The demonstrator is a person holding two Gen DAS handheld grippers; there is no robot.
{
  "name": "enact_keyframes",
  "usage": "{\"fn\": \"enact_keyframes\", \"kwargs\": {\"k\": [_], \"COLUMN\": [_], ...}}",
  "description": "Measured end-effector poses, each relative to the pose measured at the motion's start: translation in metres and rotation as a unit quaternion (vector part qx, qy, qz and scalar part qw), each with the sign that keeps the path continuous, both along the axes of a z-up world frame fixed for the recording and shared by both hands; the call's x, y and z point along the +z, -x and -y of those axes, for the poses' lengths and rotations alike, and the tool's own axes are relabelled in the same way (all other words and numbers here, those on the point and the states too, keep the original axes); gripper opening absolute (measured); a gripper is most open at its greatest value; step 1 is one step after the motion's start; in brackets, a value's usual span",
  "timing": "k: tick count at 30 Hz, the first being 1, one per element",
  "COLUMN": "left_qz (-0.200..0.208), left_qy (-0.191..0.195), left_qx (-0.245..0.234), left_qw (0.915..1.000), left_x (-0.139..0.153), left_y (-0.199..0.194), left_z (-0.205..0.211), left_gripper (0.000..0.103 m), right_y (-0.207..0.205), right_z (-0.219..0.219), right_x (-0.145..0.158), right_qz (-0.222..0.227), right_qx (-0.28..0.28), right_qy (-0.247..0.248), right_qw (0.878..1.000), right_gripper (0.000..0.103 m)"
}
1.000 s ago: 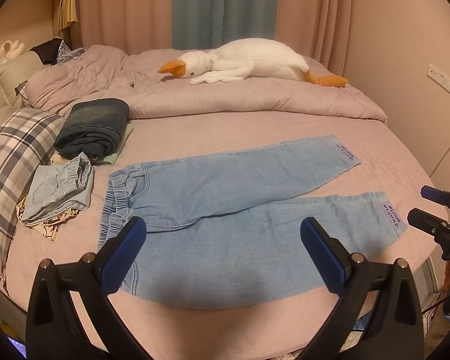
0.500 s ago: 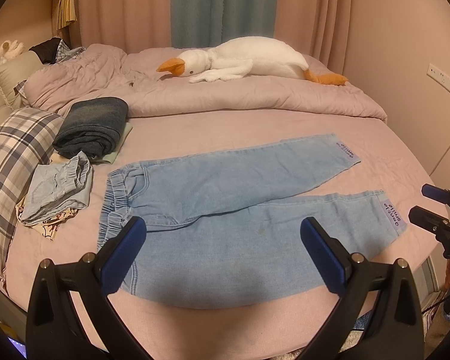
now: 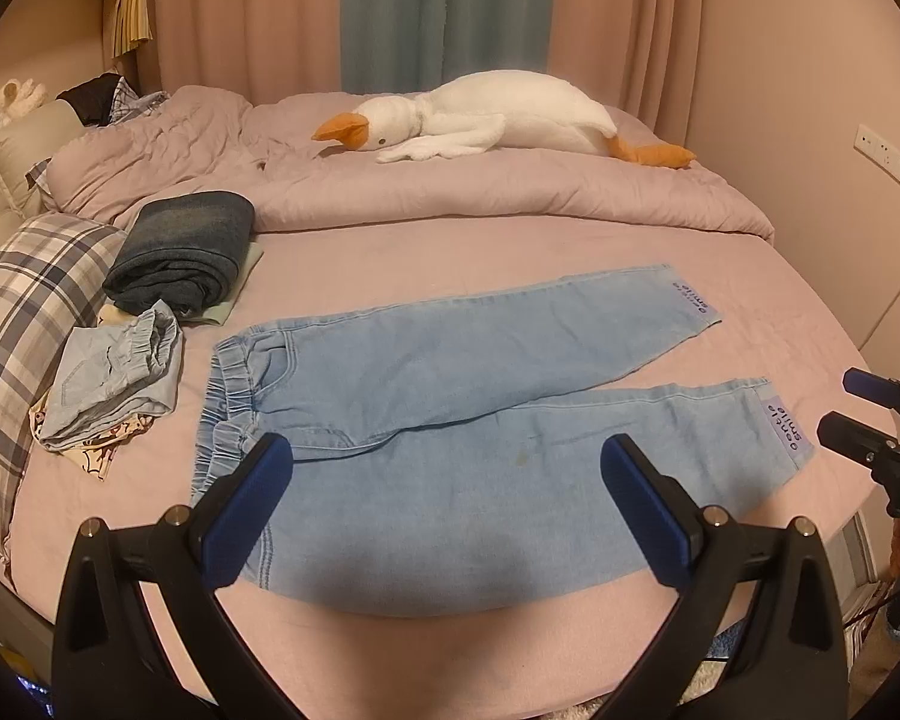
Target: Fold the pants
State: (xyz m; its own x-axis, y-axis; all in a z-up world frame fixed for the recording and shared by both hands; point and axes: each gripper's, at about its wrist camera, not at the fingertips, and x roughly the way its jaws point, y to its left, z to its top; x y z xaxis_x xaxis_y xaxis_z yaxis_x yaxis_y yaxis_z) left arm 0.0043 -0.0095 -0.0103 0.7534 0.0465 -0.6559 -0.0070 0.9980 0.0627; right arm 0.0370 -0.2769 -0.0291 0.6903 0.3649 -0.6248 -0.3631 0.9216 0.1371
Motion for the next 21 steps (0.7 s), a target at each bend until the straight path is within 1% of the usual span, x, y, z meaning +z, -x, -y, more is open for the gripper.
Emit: {"fn": "enact_keyframes", "kwargs": {"k": [3, 5, 6, 8, 9, 10, 12, 13, 14, 15, 16, 17, 18, 19, 20, 21], "left_qz": [0.000, -0.008, -0.010, -0.012, -0.011, -0.008, -0.018, -0.024, -0.040, -0.050, -0.053, -0.061, -0.081, -0.078, -0.085, -0.103], "left_qy": [-0.005, 0.002, 0.002, 0.018, 0.030, 0.040, 0.059, 0.075, 0.084, 0.099, 0.117, 0.121, 0.131, 0.144, 0.152, 0.161], "left_qx": [0.001, 0.005, 0.007, 0.013, 0.020, 0.036, 0.073, 0.093, 0.112, 0.137, 0.165, 0.191, 0.218, 0.234, 0.256, 0.273], "left_qw": [1.0000, 1.0000, 0.9999, 0.9997, 0.9993, 0.9985, 0.9954, 0.9926, 0.9893, 0.9842, 0.9779, 0.9721, 0.9637, 0.9583, 0.9510, 0.9427], "left_x": [0.000, -0.002, -0.003, -0.007, -0.010, -0.015, -0.030, -0.041, -0.049, -0.059, -0.071, -0.079, -0.086, -0.095, -0.104, -0.110], "left_y": [0.000, -0.001, -0.002, -0.003, -0.005, -0.008, -0.012, -0.013, -0.013, -0.011, -0.007, -0.001, 0.003, 0.005, 0.011, 0.018], "left_z": [-0.001, -0.002, -0.004, -0.010, -0.016, -0.023, -0.042, -0.055, -0.065, -0.079, -0.097, -0.109, -0.119, -0.130, -0.141, -0.146], "left_gripper": [0.103, 0.103, 0.103, 0.103, 0.103, 0.103, 0.103, 0.103, 0.102, 0.102, 0.102, 0.102, 0.102, 0.102, 0.102, 0.102], "right_y": [0.002, 0.002, 0.002, 0.002, 0.001, 0.000, 0.001, 0.001, 0.000, -0.002, -0.002, -0.003, -0.001, 0.002, 0.004, 0.007], "right_z": [0.000, 0.000, 0.002, 0.001, 0.001, 0.000, -0.007, -0.012, -0.022, -0.030, -0.043, -0.051, -0.065, -0.079, -0.086, -0.098], "right_x": [0.000, 0.000, -0.002, -0.004, -0.006, -0.008, -0.013, -0.017, -0.026, -0.033, -0.045, -0.058, -0.071, -0.083, -0.092, -0.102], "right_qz": [0.005, 0.008, -0.001, -0.011, -0.015, -0.018, -0.009, -0.005, -0.004, -0.016, -0.025, -0.040, -0.048, -0.051, -0.059, -0.063], "right_qx": [0.000, 0.000, 0.002, 0.005, 0.006, 0.009, 0.017, 0.023, 0.029, 0.036, 0.052, 0.065, 0.086, 0.111, 0.127, 0.152], "right_qy": [-0.002, -0.001, 0.001, -0.001, -0.003, -0.004, 0.007, 0.017, 0.035, 0.049, 0.066, 0.099, 0.114, 0.128, 0.151, 0.168], "right_qw": [1.000, 1.000, 1.000, 1.000, 1.000, 1.000, 1.000, 1.000, 0.999, 0.998, 0.996, 0.992, 0.989, 0.984, 0.979, 0.972], "right_gripper": [0.102, 0.102, 0.102, 0.102, 0.102, 0.102, 0.102, 0.102, 0.102, 0.102, 0.102, 0.102, 0.102, 0.102, 0.102, 0.102]}}
